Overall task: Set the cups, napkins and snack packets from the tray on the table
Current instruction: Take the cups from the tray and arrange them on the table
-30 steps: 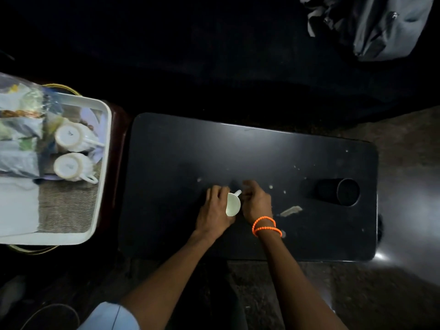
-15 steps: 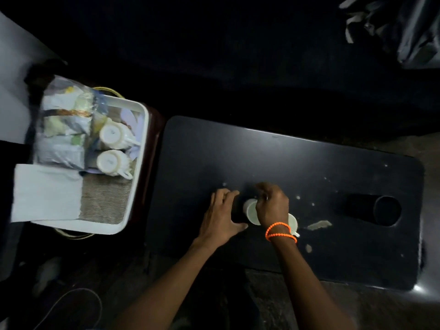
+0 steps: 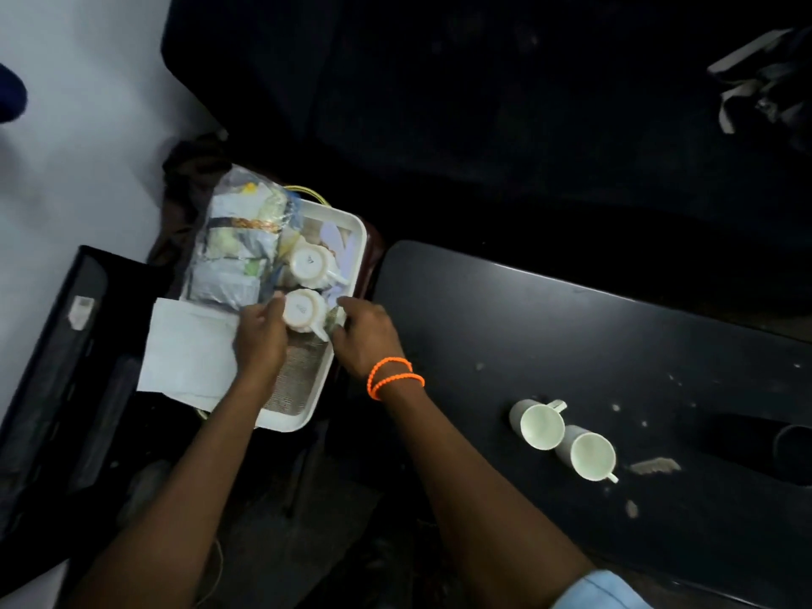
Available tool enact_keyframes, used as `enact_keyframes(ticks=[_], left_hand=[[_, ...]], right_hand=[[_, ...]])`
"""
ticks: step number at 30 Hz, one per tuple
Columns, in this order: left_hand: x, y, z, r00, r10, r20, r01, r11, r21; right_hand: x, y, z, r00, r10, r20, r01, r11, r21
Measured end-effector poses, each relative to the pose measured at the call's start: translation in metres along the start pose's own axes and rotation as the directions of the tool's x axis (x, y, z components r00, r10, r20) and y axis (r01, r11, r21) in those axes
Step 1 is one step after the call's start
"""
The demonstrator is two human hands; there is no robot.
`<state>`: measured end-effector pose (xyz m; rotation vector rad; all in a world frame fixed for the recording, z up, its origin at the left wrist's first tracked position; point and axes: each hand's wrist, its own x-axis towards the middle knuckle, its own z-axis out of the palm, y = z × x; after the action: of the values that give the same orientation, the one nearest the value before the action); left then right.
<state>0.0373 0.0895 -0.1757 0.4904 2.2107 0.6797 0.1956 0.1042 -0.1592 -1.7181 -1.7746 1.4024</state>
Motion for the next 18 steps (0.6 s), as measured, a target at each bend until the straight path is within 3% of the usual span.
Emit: enact_keyframes(ticks=[1,3,6,10,13,15,18], left_hand=[[0.003,0.007,0.000,0.982,-0.129,0.135,0.140,0.987,-0.080],[0.007,0.018,-0.002,0.923,-0.235,0.303,0.286,0.949,-0.133],[0.014,0.023,-0.006,0.920,-0.226,0.322,0.285,0.947,-0.150],[0.017,0.021,-0.017,0.872,-0.254,0.419,0.397,0.867,-0.300],[0.008,0.014,-0.027,0.838,-0.155,0.524,0.445,0.749,-0.490],[-0.005,0.009,-0.029,0.798,-0.031,0.602,0.459,0.680,-0.572],[-0.031,0.005,-0.015,0.699,0.082,0.710,0.521,0.622,-0.585]], right_hand=[[0.005,-0.005,0.006,0.999,0.029,0.026,-0.029,0.999,-0.029],[0.014,-0.012,0.018,0.996,0.078,0.051,-0.074,0.994,-0.076],[0.016,-0.016,0.031,0.991,0.122,0.047,-0.120,0.992,-0.030],[0.000,-0.011,0.034,0.994,0.105,-0.021,-0.096,0.961,0.259],[-0.011,-0.007,0.022,0.989,0.066,-0.135,0.009,0.870,0.492],[-0.017,-0.003,0.010,0.974,0.118,-0.192,0.028,0.782,0.622],[-0.028,0.012,-0.009,0.962,0.252,-0.101,-0.095,0.661,0.744]])
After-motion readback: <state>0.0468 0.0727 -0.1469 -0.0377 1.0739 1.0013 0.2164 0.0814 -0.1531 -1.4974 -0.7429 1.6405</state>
